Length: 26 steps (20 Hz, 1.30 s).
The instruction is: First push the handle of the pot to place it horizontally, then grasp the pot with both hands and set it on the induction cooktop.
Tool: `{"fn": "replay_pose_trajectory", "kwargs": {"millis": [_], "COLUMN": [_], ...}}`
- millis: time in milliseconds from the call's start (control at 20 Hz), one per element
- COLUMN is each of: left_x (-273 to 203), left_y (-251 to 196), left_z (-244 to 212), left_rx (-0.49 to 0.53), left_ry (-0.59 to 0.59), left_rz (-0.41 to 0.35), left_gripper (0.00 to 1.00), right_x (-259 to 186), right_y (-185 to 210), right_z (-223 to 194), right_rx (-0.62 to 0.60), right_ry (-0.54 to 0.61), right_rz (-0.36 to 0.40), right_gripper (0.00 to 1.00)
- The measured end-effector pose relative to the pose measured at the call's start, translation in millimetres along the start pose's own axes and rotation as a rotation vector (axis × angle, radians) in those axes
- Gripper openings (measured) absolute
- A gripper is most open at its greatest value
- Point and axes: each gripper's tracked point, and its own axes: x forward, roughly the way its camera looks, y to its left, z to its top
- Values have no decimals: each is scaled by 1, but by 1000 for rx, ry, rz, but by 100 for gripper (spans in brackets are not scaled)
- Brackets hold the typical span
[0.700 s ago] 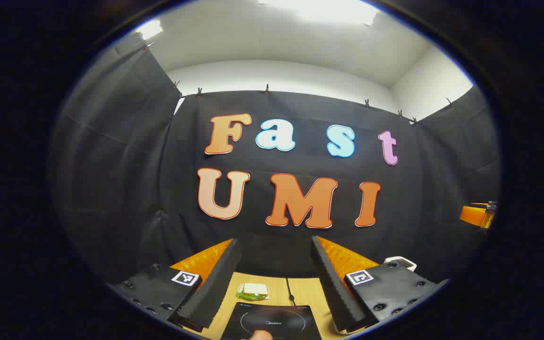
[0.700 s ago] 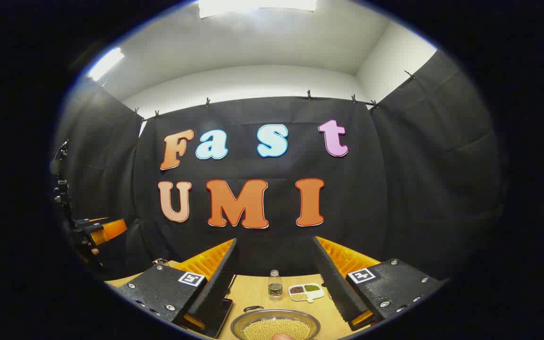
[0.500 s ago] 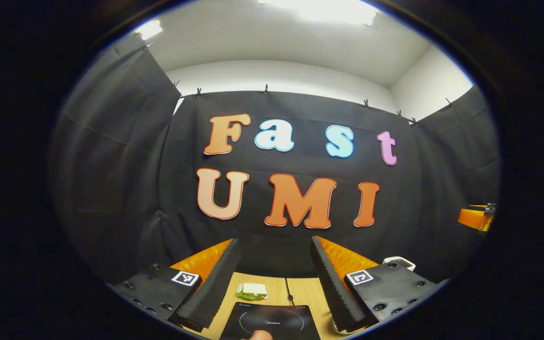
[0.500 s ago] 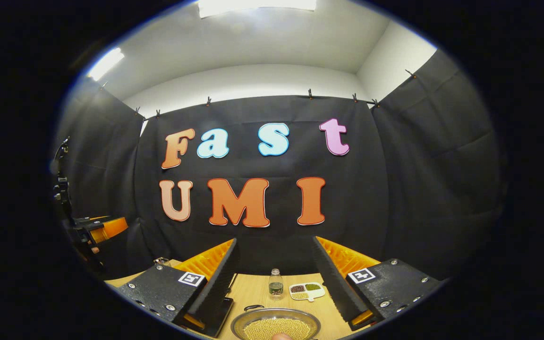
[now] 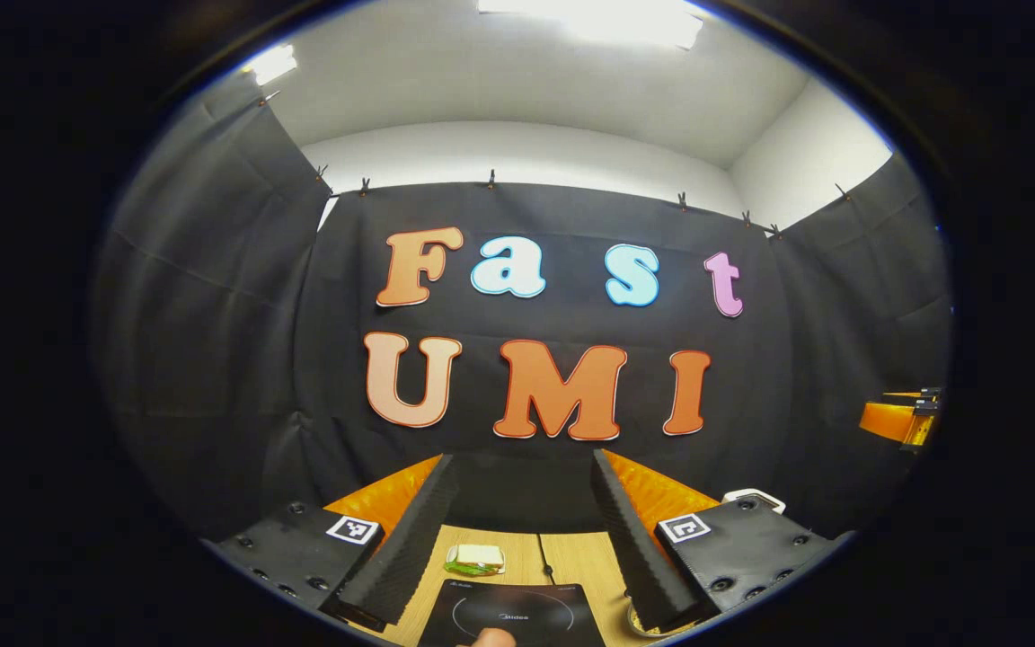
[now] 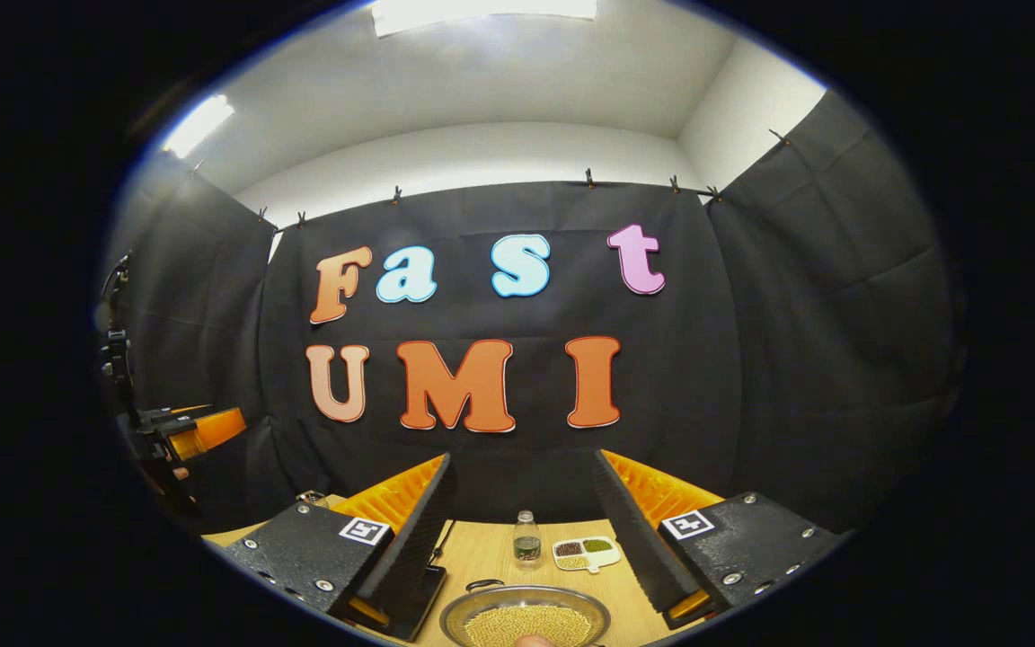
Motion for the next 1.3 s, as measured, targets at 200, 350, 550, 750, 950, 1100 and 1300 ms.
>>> {"fn": "replay_pose_trajectory", "kwargs": {"millis": [200, 350, 550, 750, 950, 1100, 1300], "left_x": [-1, 0, -1, -3, -3, -3, -1], "left_y": [-6, -7, -10, -11, -12, -11, -10], "left_z": [1, 4, 8, 11, 10, 8, 7], "left_rx": [-8, -7, 4, 6, 5, 5, 7], "left_ry": [12, 11, 8, 5, 10, 19, 25], "left_rz": [-6, 1, 6, 5, 4, 4, 8], "left_gripper": [98, 98, 98, 98, 98, 98, 97], "right_x": [-6, -4, -4, -3, -3, -3, -2], "right_y": [-11, -14, -18, -23, -23, -19, -16], "right_z": [-1, -2, -3, -2, -3, -4, -7], "right_rx": [5, 3, 4, 6, -3, -10, -24], "right_ry": [3, 5, 7, 3, 4, 3, 5], "right_rz": [-3, -8, -9, -14, -13, 1, 17], "right_gripper": [94, 94, 94, 95, 94, 93, 76]}}
